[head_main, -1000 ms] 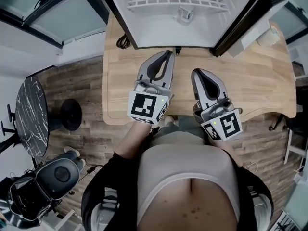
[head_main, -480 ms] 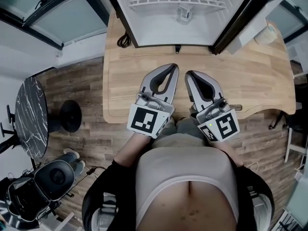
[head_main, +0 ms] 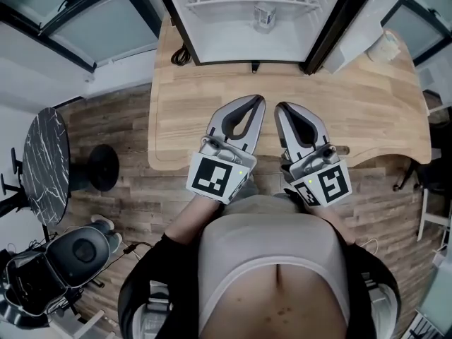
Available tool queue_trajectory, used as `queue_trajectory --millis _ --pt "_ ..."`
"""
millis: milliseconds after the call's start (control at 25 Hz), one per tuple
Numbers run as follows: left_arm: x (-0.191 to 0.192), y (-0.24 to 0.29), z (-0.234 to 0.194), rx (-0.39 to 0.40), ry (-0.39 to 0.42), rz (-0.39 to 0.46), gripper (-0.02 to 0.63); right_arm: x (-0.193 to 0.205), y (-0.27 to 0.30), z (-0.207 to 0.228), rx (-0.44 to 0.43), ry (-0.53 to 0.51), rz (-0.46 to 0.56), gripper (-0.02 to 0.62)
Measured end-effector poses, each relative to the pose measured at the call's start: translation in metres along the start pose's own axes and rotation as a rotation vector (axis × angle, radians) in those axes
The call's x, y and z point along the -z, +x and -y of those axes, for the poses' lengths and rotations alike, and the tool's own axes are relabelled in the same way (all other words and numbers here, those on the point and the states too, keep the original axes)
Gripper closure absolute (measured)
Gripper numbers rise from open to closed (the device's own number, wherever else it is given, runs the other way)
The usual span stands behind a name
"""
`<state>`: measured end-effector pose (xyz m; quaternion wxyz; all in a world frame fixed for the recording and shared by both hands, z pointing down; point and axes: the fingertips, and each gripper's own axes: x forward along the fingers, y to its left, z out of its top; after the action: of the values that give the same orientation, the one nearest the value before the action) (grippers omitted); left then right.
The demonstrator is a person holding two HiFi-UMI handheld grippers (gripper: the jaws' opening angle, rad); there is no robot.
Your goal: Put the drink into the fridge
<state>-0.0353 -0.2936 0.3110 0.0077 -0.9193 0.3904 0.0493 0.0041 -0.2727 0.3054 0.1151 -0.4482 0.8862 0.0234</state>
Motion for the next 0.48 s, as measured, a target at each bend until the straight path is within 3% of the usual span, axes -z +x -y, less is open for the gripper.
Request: queue_trajectory --millis 480 --pt "-0.011 -0.043 0.098 -0.05 -0.005 0.033 0.594 -0.024 -0.102 -0.025 -0.035 0.003 -0.008 0.565"
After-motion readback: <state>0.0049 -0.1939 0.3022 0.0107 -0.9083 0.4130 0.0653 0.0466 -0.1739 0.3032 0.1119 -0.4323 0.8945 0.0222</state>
